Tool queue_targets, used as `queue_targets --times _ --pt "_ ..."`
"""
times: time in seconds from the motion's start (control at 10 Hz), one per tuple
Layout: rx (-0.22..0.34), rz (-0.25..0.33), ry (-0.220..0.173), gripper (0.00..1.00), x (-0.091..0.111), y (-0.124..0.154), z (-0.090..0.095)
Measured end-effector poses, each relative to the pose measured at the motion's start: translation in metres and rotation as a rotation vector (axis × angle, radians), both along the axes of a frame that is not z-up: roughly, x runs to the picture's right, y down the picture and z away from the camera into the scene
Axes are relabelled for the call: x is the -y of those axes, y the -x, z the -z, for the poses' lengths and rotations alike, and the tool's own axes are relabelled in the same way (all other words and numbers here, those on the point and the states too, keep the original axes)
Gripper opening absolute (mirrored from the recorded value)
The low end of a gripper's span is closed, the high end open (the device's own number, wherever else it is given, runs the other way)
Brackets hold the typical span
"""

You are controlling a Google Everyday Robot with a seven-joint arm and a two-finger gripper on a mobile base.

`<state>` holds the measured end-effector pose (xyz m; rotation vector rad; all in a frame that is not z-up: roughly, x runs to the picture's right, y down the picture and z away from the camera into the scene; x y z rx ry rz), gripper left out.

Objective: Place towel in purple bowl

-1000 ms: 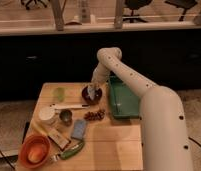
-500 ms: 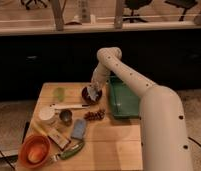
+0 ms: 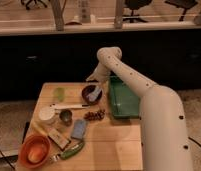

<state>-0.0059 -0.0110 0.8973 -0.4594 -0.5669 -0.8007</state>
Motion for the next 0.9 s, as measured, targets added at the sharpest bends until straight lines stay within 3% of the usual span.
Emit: queue_targets --times 0.9 --pt "0.000 -0.015 0.004 0.80 -0.0012 -0.0027 -0.0034"
